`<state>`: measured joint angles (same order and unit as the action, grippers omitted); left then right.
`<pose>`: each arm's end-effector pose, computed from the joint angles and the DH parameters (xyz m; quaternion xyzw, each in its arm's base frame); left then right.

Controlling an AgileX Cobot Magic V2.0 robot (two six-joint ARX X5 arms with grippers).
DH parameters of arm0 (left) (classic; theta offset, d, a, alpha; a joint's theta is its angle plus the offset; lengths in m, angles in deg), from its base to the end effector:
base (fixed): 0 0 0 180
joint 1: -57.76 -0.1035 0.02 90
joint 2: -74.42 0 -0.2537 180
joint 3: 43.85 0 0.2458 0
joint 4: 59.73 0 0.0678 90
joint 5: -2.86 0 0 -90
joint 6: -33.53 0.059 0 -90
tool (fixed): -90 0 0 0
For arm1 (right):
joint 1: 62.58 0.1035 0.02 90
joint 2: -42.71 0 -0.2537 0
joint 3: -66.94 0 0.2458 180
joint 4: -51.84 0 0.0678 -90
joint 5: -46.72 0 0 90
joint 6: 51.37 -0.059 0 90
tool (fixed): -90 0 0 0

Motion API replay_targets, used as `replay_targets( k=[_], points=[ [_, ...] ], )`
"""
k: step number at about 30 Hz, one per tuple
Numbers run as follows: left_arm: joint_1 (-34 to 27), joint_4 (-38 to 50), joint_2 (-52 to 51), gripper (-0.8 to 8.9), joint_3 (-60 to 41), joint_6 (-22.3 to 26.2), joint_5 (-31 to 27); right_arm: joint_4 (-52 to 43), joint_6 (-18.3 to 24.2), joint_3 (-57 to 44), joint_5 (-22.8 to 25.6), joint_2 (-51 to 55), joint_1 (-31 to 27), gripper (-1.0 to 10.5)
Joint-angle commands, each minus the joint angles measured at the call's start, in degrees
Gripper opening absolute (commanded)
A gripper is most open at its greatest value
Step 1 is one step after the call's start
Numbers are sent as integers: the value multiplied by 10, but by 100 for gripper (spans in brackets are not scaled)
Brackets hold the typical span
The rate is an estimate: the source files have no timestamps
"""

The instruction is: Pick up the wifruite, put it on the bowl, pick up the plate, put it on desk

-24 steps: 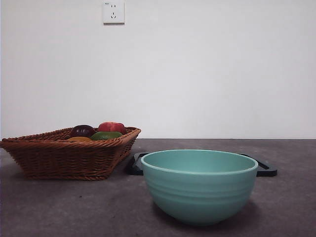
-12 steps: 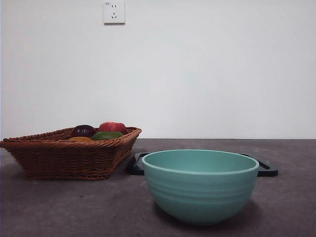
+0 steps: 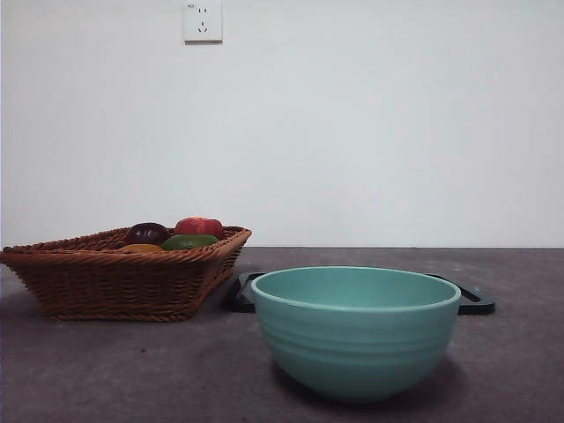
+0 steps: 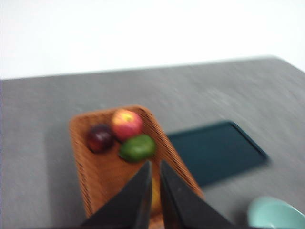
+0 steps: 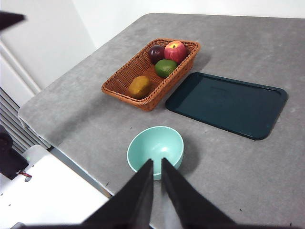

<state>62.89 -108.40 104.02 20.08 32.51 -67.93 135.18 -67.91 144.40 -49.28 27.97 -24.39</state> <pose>0.1198 -0.0302 0.3368 -0.0239 0.1257 -0.2081 0.9697 0.0007 0.0084 0.3420 0.0820 0.2234 0.3415 0.9093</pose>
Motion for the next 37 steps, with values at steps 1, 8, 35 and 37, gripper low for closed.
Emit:
replay_targets(
  k=[1,8,35,37],
  points=[
    [-20,116,-35,26,-119,-14,-4,-4,-1,4,0,0,4,23],
    [-41,238,-135,26,-333,-19,-131,-4,-1,4,0,0,4,23],
    [-47,236,-294,26,-491,-43,-210,-5,-1,4,0,0,4,23],
    [-47,236,-294,26,-491,-43,-210,-5,-1,4,0,0,4,23]
  ],
)
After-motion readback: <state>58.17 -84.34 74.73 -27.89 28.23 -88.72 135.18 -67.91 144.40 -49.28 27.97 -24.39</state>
